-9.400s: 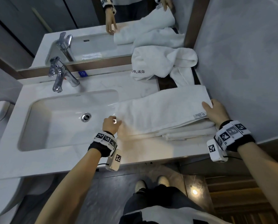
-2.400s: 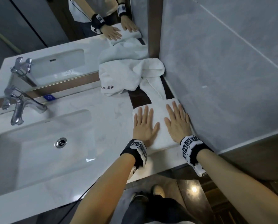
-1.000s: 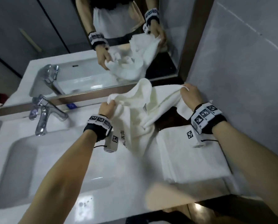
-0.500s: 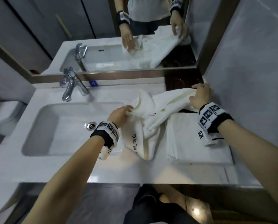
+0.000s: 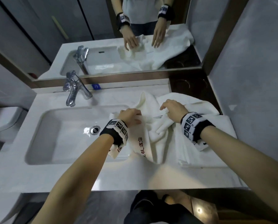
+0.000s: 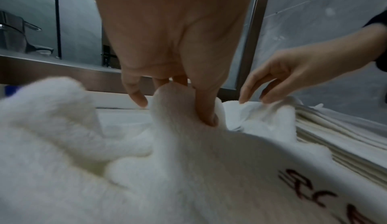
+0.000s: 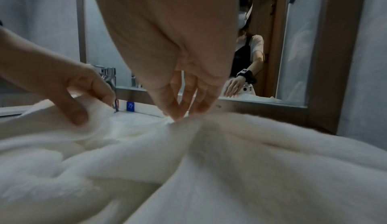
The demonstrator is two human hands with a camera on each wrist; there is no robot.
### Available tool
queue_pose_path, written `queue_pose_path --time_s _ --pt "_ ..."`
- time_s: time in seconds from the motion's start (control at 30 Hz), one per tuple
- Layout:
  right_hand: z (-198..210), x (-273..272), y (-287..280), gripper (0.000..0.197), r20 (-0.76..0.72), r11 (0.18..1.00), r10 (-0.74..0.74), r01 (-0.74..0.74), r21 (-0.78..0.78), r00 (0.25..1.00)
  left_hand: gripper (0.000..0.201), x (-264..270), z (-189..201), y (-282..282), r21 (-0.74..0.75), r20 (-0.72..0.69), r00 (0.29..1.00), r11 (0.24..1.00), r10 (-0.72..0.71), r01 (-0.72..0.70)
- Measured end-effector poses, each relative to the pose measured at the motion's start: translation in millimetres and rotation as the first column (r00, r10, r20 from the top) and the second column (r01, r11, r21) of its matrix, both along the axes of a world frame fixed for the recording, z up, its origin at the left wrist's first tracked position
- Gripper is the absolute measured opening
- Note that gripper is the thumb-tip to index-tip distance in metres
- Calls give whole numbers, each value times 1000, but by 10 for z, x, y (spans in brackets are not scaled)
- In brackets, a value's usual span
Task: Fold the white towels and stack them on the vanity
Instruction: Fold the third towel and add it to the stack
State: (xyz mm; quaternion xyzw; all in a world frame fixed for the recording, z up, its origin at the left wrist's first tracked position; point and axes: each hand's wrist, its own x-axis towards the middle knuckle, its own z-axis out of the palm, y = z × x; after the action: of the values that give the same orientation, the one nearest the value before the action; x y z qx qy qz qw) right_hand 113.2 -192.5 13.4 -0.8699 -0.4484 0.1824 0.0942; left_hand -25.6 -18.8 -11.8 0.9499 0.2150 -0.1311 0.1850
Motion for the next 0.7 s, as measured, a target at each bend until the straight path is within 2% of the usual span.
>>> queue_pose_path --time_s 0.2,0.3,0.4,0.43,0.5,0.57,0.63,0.7 --pt "-161 -1 373 55 98 964 125 -97 -249 987 28 43 -6 193 -124 87 996 992 -9 20" --pt "-242 42 474 49 147 935 155 -97 -340 977 31 89 -40 288 -159 79 996 986 -32 44" --pt "-277 100 564 33 112 918 101 -49 -395 989 30 150 -112 363 -183 90 995 981 -53 68" --pt "-261 117 585 27 83 926 38 -4 -378 996 30 173 -132 386 -197 97 994 978 -54 73" --pt "-239 150 604 34 4 945 -121 116 -307 993 29 217 -165 427 -203 131 989 974 -71 97" --pt "-229 167 589 26 -65 962 -234 222 -158 970 26 264 -198 460 -202 226 970 970 -88 135" --pt "-219 162 565 21 -168 957 -289 289 -27 942 20 296 -204 465 -279 371 929 953 -9 121" --pt "-211 155 554 18 -282 953 -277 299 39 919 19 329 -188 460 -413 462 877 907 133 80"
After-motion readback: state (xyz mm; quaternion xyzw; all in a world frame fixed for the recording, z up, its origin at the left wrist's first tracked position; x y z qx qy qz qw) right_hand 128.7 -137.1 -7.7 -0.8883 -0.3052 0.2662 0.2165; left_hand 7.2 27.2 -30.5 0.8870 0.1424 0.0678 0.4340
